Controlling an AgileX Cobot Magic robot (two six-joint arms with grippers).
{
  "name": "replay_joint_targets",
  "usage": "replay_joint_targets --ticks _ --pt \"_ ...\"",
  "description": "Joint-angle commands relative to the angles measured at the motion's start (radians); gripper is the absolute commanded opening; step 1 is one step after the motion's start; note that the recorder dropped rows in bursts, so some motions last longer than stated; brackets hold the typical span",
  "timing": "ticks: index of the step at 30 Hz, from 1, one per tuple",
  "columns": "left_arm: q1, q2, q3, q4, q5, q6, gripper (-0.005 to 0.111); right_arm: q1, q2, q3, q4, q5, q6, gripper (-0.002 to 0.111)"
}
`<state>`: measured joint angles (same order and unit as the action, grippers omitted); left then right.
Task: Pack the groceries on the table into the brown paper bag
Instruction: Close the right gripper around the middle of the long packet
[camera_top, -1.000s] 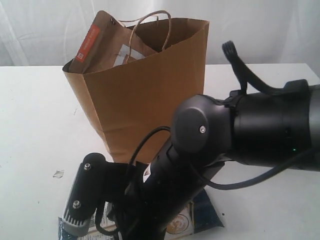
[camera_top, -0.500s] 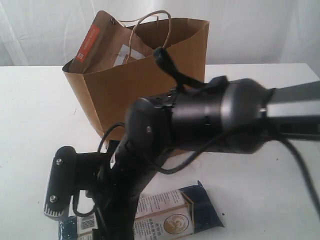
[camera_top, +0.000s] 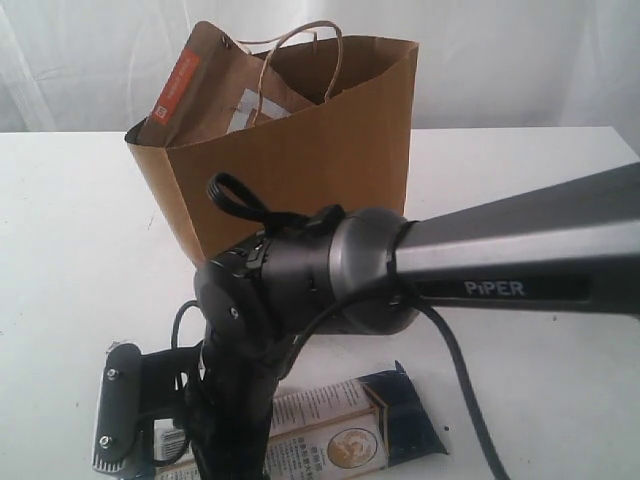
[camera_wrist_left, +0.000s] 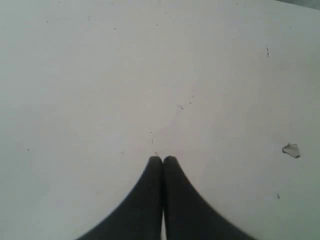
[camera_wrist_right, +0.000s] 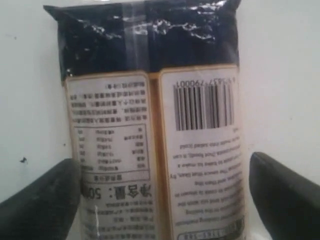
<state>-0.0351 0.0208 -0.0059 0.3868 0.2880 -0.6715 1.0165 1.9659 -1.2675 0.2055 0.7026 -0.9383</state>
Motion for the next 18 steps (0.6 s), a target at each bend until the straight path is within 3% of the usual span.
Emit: replay_joint_targets --ticks 1,7,9,12,16,18 --pt "-0.007 -0.009 0.006 0.003 -0.004 -0.005 0.000 0.000 0.033 -0.005 0.008 -0.008 0.009 0.084" --pt "-0.007 -0.009 0.006 0.003 -0.004 -0.005 0.000 0.000 0.039 -0.005 0.019 -0.004 0.009 0.083" --pt "-0.007 -0.009 0.006 0.003 -0.004 -0.005 0.000 0.000 0.039 -0.005 0.019 -0.004 0.011 0.076" --pt "-0.007 -0.009 0.006 0.003 -0.004 -0.005 0.000 0.000 0.039 -0.005 0.019 -0.008 0.027 0.055" --pt "-0.007 -0.009 0.006 0.003 -0.004 -0.005 0.000 0.000 0.039 -0.013 0.019 0.034 0.029 0.007" --pt "-0.007 -0.009 0.006 0.003 -0.004 -0.005 0.000 0.000 0.039 -0.025 0.016 0.055 0.073 0.000"
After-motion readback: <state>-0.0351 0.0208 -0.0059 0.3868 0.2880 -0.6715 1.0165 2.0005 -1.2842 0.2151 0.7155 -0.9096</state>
